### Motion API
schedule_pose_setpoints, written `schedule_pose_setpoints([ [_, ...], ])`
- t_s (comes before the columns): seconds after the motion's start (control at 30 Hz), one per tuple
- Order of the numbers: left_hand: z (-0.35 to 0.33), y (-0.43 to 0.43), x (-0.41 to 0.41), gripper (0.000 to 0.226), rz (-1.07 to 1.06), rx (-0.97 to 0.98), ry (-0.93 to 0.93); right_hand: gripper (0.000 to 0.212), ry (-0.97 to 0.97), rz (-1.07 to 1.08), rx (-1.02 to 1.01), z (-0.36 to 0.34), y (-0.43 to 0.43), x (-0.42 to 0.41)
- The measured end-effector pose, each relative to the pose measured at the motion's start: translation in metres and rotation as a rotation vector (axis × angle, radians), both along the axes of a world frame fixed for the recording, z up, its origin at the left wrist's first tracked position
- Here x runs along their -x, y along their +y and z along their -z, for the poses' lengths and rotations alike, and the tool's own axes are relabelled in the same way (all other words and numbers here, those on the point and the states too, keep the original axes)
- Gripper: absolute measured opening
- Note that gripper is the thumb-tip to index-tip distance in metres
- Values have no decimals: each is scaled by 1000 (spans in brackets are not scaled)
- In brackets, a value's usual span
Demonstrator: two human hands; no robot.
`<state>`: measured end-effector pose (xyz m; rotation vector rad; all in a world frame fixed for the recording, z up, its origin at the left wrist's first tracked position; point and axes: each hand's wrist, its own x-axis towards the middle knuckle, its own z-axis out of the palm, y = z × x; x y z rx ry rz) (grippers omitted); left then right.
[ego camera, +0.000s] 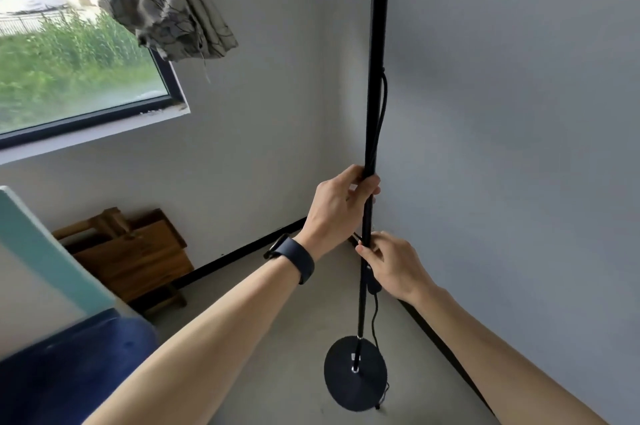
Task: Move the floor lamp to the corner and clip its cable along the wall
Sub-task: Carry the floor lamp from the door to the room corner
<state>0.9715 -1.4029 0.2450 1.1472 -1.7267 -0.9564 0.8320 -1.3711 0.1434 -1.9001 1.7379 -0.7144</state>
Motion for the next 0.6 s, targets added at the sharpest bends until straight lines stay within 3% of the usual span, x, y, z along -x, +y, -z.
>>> schedule_pose_setpoints([
  [0.6,90,-359,28,25,72,-101,-2,25,-24,189,-64,97,-351,5],
])
